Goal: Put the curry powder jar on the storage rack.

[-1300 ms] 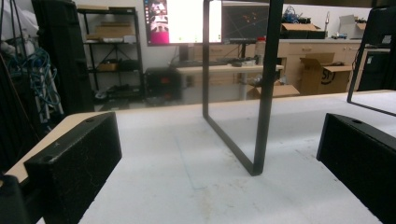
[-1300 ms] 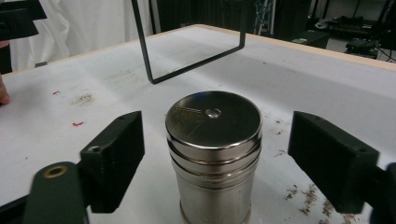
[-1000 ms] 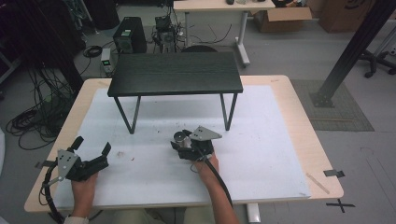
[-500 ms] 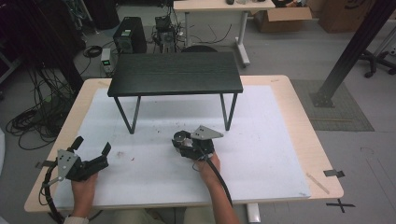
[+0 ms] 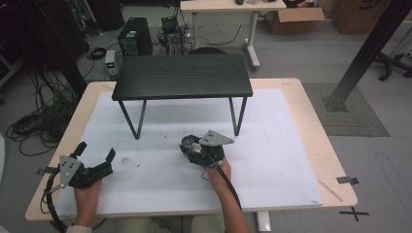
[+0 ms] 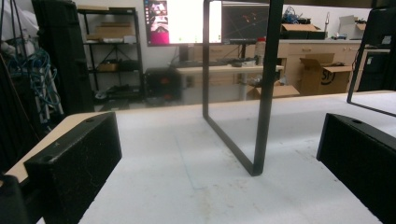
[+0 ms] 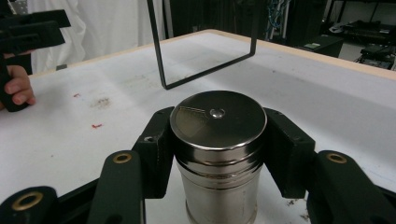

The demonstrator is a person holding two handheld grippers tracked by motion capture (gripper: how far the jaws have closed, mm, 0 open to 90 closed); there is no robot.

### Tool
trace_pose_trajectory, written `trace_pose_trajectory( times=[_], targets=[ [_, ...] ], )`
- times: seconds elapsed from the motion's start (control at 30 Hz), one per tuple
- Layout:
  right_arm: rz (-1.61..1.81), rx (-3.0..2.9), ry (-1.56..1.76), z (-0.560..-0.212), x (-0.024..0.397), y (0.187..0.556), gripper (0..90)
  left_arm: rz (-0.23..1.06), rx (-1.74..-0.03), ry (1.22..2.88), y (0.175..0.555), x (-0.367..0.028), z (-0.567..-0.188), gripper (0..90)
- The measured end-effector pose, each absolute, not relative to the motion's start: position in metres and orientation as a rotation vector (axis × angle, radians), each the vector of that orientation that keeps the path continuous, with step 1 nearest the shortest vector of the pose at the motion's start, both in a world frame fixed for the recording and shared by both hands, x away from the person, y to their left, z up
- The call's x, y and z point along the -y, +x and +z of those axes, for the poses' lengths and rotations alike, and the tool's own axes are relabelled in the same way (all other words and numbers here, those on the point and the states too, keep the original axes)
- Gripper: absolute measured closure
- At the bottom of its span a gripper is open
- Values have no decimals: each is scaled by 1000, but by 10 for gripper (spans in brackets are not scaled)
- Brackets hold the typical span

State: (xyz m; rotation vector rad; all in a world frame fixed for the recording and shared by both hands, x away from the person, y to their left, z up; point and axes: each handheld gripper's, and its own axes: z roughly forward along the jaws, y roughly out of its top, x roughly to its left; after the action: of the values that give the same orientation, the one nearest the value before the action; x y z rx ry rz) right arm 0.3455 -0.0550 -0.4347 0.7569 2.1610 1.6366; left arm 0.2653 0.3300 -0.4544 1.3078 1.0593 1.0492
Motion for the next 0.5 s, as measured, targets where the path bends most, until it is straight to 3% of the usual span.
trace_pose_trajectory(
  times=[0.5],
  targets=[
    [1665, -2156, 719, -400, 64, 342, 485, 1051, -1058, 1307, 265, -330, -454, 3]
  ],
)
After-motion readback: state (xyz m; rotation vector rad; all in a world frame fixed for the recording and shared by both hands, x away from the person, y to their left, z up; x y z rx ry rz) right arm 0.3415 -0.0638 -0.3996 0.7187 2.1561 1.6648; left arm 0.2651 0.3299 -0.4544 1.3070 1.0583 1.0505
